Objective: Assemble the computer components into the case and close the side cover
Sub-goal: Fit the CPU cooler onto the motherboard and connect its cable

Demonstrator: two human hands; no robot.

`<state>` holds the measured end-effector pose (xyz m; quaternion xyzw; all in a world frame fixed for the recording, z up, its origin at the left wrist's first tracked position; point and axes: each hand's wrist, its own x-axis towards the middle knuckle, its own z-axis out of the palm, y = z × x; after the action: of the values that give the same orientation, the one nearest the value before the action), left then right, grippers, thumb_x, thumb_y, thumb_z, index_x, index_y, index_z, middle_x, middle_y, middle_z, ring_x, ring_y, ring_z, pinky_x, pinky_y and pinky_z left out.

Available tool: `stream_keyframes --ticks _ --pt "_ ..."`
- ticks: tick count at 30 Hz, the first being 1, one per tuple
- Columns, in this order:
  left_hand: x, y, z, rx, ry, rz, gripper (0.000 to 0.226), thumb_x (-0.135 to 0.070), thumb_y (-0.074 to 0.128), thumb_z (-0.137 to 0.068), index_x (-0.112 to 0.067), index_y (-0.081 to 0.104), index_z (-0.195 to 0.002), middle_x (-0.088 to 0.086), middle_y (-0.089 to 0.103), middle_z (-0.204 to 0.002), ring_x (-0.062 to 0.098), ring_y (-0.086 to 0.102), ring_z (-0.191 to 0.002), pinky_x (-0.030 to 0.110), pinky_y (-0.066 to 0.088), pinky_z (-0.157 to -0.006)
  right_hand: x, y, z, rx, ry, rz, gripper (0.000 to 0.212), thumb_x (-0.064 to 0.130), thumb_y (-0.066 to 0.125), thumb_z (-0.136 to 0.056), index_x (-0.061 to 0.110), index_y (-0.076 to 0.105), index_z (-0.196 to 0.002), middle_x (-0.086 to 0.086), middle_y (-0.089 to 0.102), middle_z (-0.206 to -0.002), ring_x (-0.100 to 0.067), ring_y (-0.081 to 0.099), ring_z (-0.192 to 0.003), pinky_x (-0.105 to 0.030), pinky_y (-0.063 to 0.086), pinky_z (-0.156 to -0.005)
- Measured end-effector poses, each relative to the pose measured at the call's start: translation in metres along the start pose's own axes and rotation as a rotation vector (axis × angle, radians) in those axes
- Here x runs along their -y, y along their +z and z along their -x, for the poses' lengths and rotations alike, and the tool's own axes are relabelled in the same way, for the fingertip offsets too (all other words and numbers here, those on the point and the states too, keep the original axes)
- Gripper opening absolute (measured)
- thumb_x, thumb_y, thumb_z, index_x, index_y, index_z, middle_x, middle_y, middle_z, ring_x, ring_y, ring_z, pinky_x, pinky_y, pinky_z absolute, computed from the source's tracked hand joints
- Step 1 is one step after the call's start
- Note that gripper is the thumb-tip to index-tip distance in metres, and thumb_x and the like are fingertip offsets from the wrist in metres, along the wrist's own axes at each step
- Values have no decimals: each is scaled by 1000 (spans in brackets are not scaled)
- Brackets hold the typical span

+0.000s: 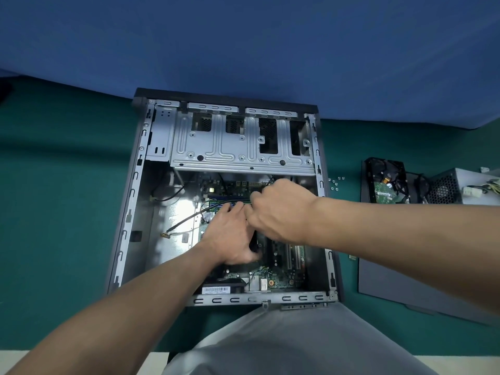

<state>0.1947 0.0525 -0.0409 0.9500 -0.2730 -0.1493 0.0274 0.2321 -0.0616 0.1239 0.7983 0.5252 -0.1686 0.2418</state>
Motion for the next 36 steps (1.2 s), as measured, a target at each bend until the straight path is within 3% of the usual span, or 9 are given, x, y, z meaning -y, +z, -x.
stream_keyframes --ticks 7,9,13,16,22,24,27,30,36 --pt "-1 0 -2 -24 -4 -29 86 -73 34 -69 -9 51 -125 10 54 -120 26 44 -112 45 35 -97 -7 1 -15 117 592 -662 16 12 48 -87 11 39 -74 -12 52 -89 -32 48 -82 -35 35 -67" --pt "-1 1 -2 -32 -1 -29 89 -73 31 -69 -8 50 -125 12 54 -120 27 45 -112 45 35 -98 -9 2 -18 196 566 -659 14 9 49 -87 12 43 -75 -7 49 -87 -29 45 -77 -34 37 -65" --pt "0 1 -1 2 5 -24 95 -77 29 -68 -9 46 -132 13 51 -130 26 44 -120 47 31 -106 -9 2 -9 171 165 -168 26 15 44 -97 8 41 -121 -12 54 -108 -25 45 -72 -32 28 -47" --pt "-1 1 -1 15 7 -28 91 -77 33 -71 -11 49 -130 12 51 -129 26 41 -122 47 28 -107 -10 8 -4 1 -66 26 23 17 35 -99 9 55 -108 -9 64 -97 -28 62 -77 -33 33 -51" --pt "-1 0 0 -51 3 -41 88 -74 35 -73 -7 41 -128 11 51 -120 27 44 -108 45 35 -96 -14 14 -9 167 487 -543 23 14 47 -92 14 40 -70 -9 48 -76 -31 47 -74 -35 40 -65" --pt "-1 0 0 -37 -1 -42 90 -75 36 -73 -7 40 -131 12 51 -124 27 44 -112 45 35 -99 -10 7 -7 279 436 -458 4 10 51 -90 12 48 -91 -9 55 -91 -27 45 -67 -33 39 -57" --pt "-1 -2 0 5 0 -30 91 -74 39 -72 -11 44 -137 11 49 -134 27 41 -120 45 31 -106 -2 -1 -2 235 183 -137 33 13 48 -95 6 38 -126 -12 53 -110 -17 32 -51 -31 23 -42" --pt "-1 -2 1 -4 13 8 81 -70 45 -72 -17 50 -133 8 56 -126 26 43 -117 45 29 -106 1 -2 -1 39 -30 43 24 13 36 -99 9 53 -115 -9 64 -105 -23 58 -67 -31 32 -51" --pt "-1 -3 0 -8 -3 -27 88 -74 39 -72 -9 45 -131 11 52 -127 26 46 -117 46 33 -105 -10 -8 -15 254 357 -411 15 16 44 -95 12 56 -103 -12 58 -110 -31 52 -87 -36 42 -70"
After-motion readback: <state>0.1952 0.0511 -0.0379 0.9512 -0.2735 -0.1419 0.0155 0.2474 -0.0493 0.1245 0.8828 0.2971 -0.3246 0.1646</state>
